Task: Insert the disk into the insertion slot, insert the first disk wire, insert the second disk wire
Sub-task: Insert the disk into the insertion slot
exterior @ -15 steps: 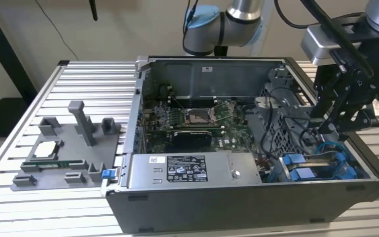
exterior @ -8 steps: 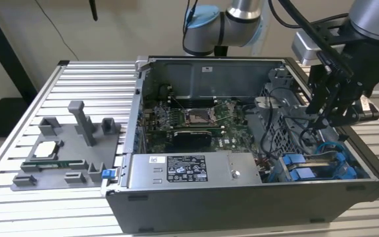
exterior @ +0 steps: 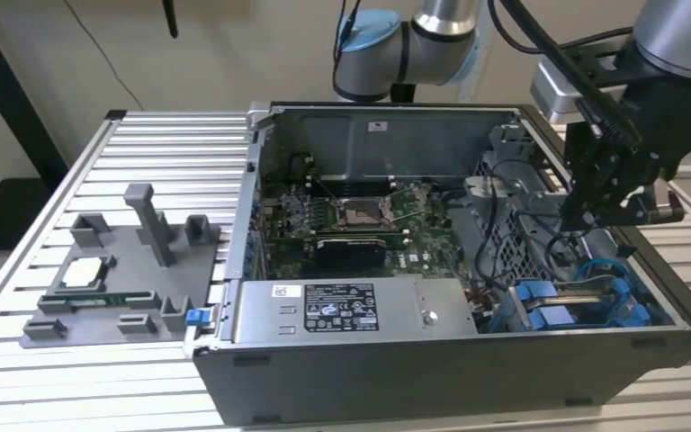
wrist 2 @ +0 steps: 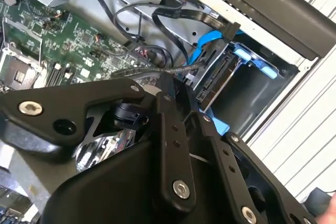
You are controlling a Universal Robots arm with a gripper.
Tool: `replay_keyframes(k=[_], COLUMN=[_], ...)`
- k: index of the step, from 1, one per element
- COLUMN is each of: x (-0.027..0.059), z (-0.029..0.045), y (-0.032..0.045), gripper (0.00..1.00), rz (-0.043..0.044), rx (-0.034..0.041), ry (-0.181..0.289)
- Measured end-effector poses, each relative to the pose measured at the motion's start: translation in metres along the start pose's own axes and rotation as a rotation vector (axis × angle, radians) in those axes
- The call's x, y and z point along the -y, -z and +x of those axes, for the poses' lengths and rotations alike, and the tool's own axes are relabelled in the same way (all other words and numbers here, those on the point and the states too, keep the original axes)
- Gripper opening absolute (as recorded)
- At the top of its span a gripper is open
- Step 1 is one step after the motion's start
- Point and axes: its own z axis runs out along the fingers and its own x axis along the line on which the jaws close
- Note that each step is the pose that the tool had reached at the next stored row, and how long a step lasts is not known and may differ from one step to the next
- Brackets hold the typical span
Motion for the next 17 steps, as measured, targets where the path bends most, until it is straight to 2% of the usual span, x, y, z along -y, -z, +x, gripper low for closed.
replay_keyframes(k=[4,6,8,13,15,17], x=[-0.0001,0.0002,0.0010,0.0045,0.0056,0.0060], z=[0.0002,0.0002,0.0002,0.0002,0.0003,0.0005], y=[-0.0010,-0.0012,-0.0013,-0.0022,-0.0029,-0.0041], gripper=[0.00,0.00,0.00,0.00,0.00,0.00], rz=[0.0003,-0.0007,-0.0045,-0.0066,-0.0065,-0.0064], rx=[-0.0003,-0.0041,-0.0249,-0.0840,-0.1016,-0.1155], ry=[0.000,0.001,0.002,0.009,0.011,0.013])
